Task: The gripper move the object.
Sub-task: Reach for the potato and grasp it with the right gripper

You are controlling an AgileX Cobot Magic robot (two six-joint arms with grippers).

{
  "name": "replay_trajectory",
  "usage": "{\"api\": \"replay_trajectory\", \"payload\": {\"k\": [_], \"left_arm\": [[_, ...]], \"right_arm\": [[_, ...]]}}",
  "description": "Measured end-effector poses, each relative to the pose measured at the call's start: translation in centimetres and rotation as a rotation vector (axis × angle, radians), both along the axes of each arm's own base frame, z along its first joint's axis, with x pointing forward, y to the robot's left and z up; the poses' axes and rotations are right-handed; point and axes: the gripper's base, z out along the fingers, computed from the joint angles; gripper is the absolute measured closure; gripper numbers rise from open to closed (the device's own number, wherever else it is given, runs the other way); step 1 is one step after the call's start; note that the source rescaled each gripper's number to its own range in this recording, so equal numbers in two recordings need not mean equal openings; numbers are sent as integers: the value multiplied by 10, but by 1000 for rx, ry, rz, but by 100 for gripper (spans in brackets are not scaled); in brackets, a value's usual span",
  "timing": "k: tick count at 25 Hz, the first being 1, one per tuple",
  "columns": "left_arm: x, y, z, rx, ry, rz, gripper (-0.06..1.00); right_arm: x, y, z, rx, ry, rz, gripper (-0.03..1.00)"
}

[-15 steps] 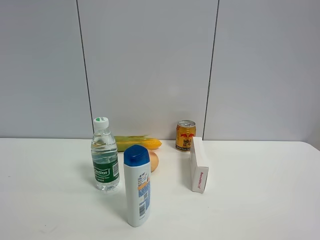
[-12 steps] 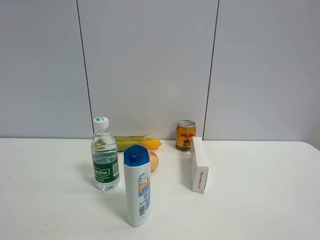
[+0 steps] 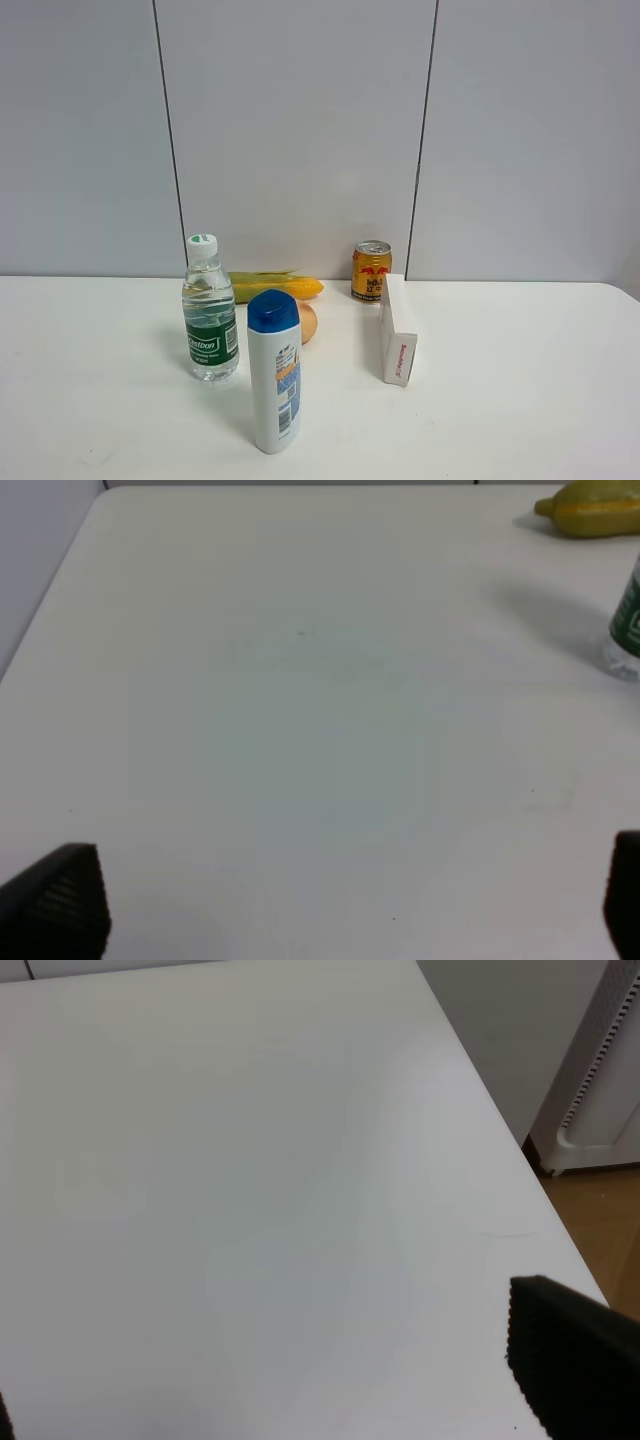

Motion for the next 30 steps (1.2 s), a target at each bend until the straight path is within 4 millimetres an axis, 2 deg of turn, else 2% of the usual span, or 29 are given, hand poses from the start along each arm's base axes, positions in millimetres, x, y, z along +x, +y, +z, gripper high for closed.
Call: {"api": "replay_trajectory", "payload": {"k": [30], "left_arm": [[0,0,0,1,0,1,-6]], "right_arm": [[0,0,2,0,-10,0,-3]]}}
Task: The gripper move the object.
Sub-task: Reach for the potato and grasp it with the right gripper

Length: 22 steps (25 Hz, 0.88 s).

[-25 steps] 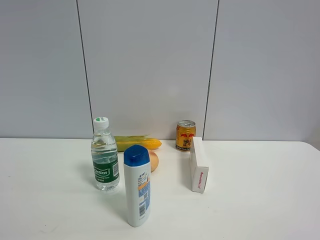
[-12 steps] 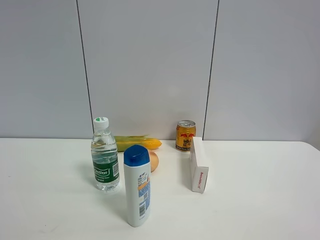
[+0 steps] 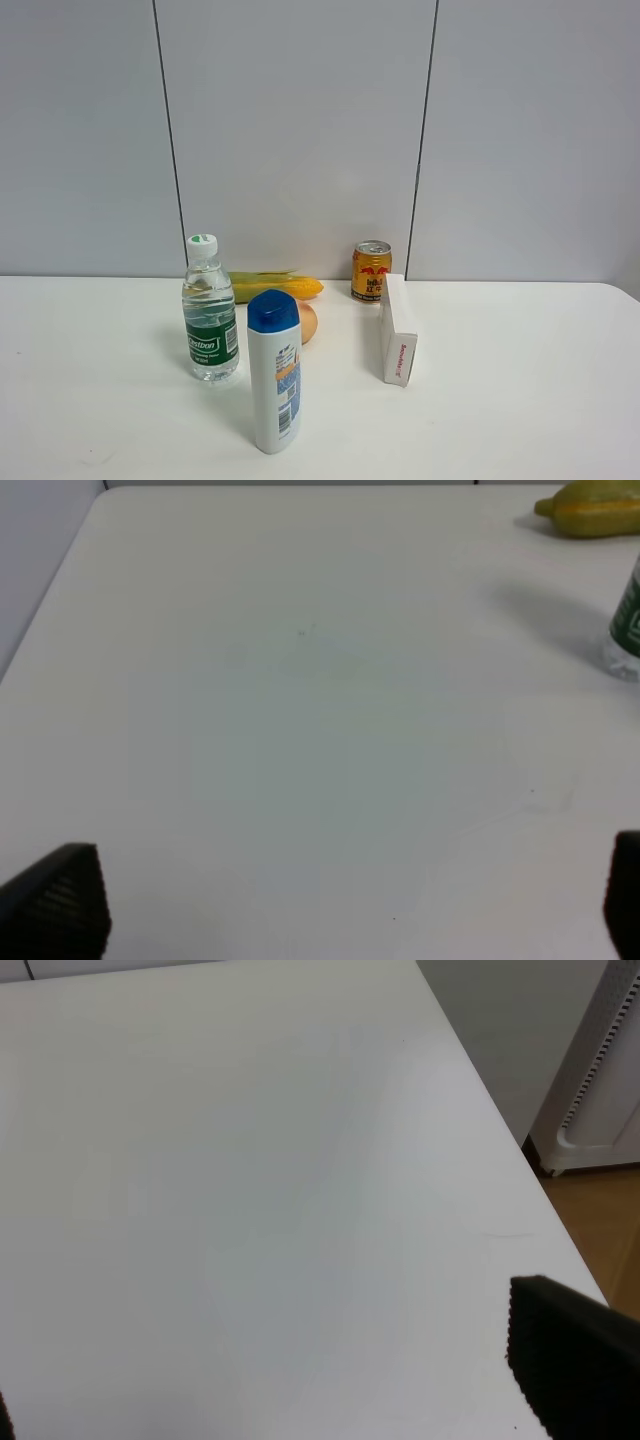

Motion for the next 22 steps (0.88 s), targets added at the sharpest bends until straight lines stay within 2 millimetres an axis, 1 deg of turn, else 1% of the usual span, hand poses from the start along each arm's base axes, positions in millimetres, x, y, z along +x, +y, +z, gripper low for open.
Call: {"api": "replay_trajectory", "payload": {"k": [2,4,6,8,11,14,17,20,22], "left_arm": [[0,0,0,0,0,0,-6],[0,0,0,-1,0,0,-6],[0,0,0,-1,0,0,-6],[0,0,0,-1,0,0,-6],[0,0,0,-1,0,0,-6],[0,0,0,-1,0,0,-6],[0,0,0,-1,0,0,-6],[0,0,0,-1,0,0,-6],[0,0,0,-1,0,0,-6]], "right_arm": [[-3,0,9,2,-46,3,-3],[-7,1,25,6,-120,8,-3],[-6,2,41,6,-144,17,-3],[0,4,57,-6,-135,44,-3],[17,7,84,-49,-112,105,-3],[46,11,108,-77,-66,181,-3],[82,16,124,-60,-40,241,-3],[122,21,132,-31,-1,306,-3],[150,24,132,-6,42,348,-3]]}}
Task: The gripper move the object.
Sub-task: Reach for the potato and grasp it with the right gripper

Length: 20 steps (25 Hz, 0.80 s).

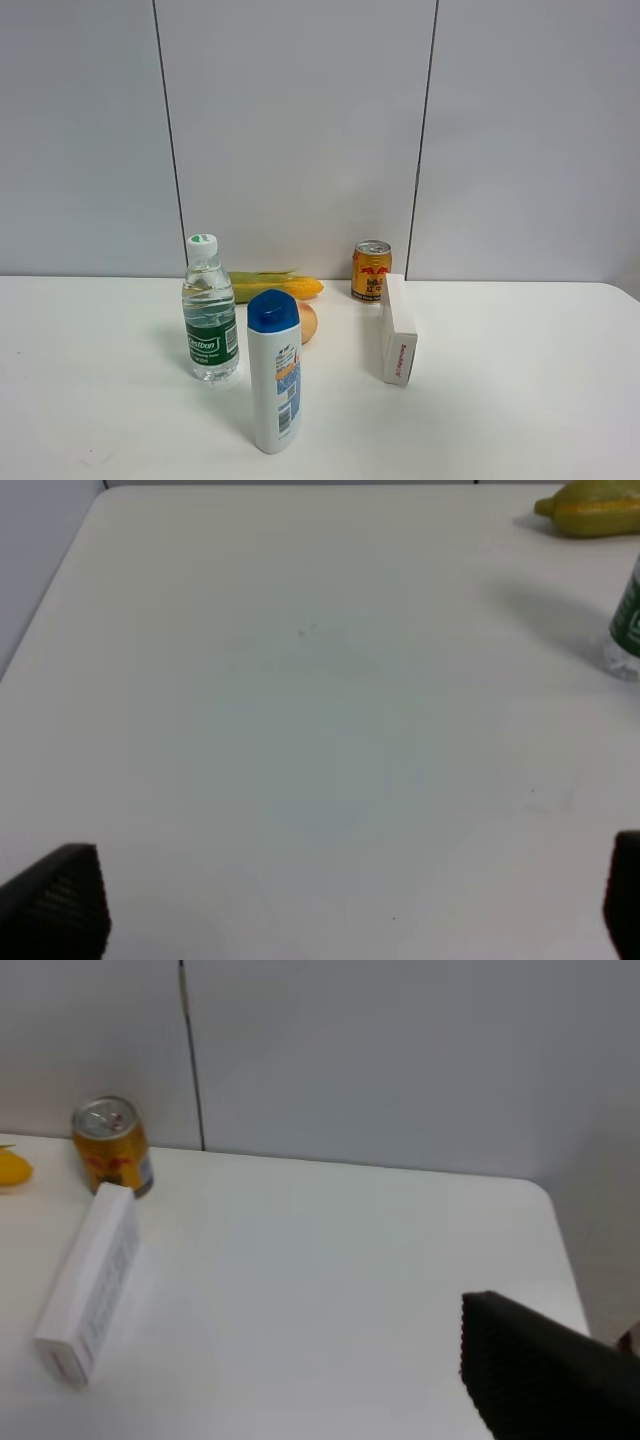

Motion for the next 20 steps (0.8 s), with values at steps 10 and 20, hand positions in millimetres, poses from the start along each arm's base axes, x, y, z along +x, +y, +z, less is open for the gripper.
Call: {"api": "replay_trajectory", "payload": {"k": [10,20], "left_arm": [[0,0,0,0,0,0,-6],[0,0,0,1,0,0,-6]], "right_arm": [[115,27,0,-35,104,179,-3],[201,119,-29,-95,149,397,-3]]}}
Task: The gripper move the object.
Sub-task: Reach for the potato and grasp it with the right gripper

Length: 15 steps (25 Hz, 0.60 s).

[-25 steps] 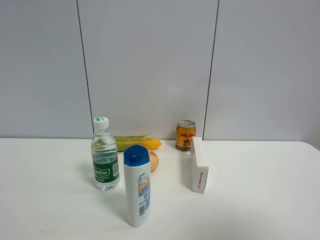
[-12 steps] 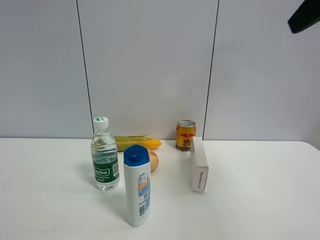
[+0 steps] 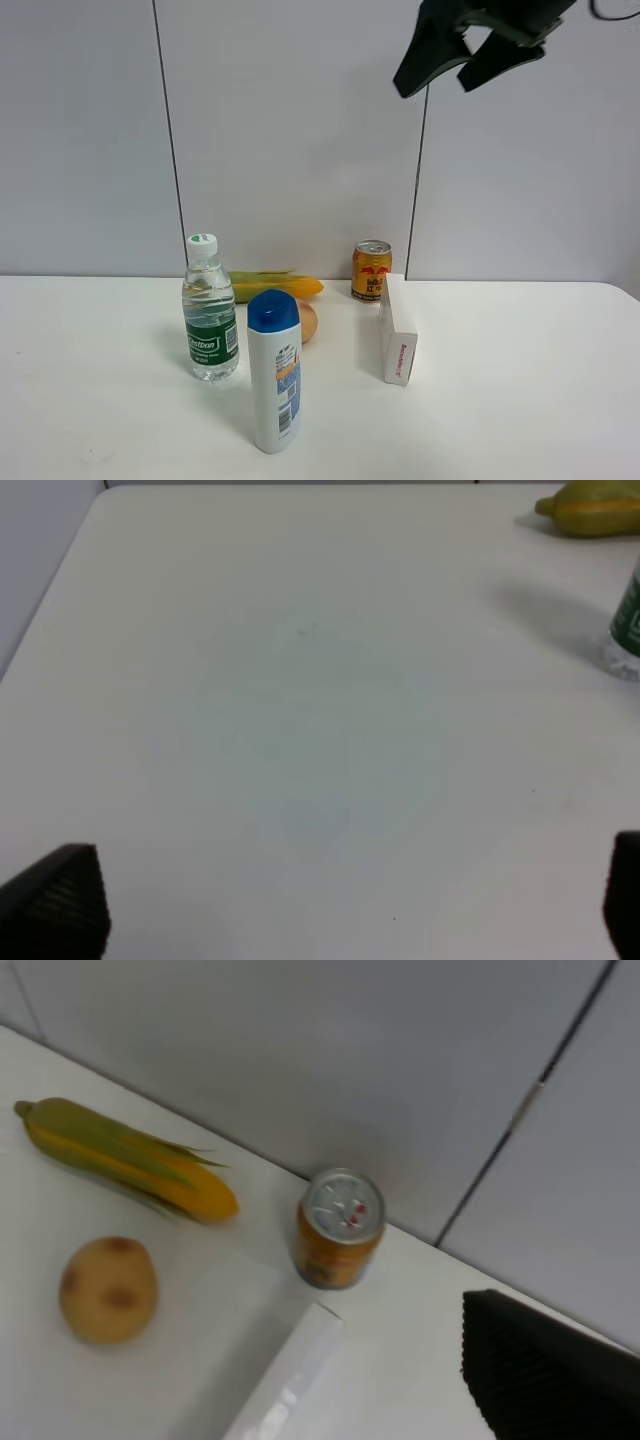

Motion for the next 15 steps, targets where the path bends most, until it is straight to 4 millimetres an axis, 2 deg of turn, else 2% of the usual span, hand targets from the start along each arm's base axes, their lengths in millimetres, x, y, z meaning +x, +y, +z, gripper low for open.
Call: {"api": "replay_trajectory", "payload": {"k": [3,8,11,15], "left_arm": [[0,0,0,-1,0,0,-6],[0,0,0,-1,0,0,-6],[0,0,0,-1,0,0,-6],[0,0,0,-1,0,0,-6]], "right_arm": [[19,17,-26,-11,60,13,-3],[42,41,-82,-80,157,43,-3],[46,57,-106,-141,166,76,-3],[43,88,-129,-223,121,147,-3]]}}
